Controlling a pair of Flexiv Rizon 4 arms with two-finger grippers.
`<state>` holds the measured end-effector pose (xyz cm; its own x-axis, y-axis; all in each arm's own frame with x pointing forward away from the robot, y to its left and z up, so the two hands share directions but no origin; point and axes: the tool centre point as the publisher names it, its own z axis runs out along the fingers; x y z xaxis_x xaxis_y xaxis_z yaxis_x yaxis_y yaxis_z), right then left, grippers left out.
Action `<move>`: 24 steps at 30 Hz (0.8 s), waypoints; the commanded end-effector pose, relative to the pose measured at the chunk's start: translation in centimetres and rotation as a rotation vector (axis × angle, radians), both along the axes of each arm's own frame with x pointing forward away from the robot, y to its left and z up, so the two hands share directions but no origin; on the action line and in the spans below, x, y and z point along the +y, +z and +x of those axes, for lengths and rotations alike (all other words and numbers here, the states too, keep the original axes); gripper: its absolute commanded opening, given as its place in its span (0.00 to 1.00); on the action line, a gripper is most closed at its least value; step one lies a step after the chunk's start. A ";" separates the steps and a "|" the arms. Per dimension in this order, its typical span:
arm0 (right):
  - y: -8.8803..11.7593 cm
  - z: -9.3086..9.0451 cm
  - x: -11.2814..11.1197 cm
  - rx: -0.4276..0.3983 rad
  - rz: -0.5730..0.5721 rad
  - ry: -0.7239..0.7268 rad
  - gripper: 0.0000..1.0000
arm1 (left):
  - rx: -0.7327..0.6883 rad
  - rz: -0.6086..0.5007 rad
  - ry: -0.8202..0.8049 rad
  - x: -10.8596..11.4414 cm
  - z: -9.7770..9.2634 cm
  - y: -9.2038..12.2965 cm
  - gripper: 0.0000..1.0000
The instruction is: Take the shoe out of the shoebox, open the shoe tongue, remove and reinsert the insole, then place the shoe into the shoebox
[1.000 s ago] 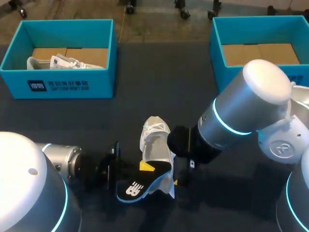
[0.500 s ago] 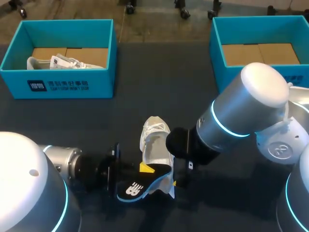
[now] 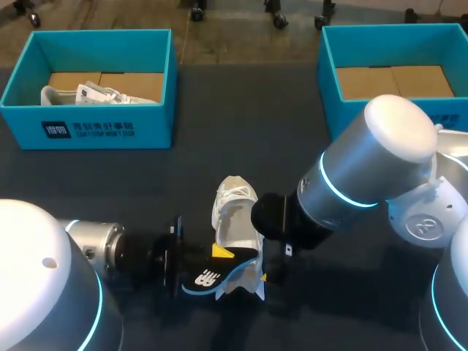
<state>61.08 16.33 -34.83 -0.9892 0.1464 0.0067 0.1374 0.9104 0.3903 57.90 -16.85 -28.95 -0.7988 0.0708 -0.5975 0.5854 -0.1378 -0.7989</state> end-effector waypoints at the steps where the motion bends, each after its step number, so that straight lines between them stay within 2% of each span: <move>1: -0.2 -0.1 0.1 -0.002 0.001 -0.001 1.00 | 0.005 0.003 0.003 -0.6 0.7 -0.8 0.00; 24: -0.2 -0.1 0.1 -0.002 0.001 -0.001 1.00 | -0.026 0.100 0.039 -1.4 3.2 -3.4 0.00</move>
